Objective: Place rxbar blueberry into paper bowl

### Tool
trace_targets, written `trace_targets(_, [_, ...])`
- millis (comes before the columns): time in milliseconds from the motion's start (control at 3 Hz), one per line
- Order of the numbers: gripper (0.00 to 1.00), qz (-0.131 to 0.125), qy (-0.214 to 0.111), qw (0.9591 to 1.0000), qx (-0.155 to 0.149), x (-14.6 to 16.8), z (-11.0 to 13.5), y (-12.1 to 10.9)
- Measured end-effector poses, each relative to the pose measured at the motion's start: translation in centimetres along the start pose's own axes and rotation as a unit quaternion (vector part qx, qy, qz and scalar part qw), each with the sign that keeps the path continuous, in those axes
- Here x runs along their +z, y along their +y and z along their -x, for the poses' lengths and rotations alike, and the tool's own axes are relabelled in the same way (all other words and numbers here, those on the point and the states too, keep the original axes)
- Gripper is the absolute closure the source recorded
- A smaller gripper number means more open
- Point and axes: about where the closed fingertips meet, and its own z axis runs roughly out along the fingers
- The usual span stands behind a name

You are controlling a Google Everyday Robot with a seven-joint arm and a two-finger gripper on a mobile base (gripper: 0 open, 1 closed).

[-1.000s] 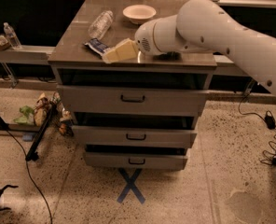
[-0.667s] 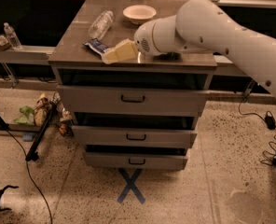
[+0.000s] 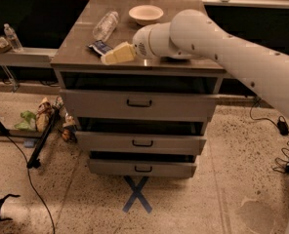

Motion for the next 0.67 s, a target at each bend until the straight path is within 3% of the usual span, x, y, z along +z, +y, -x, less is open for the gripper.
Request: trace_targets(667, [0.00,-0.022,-0.003,0.9998,-0.003,3.9,-0.3,-0.6])
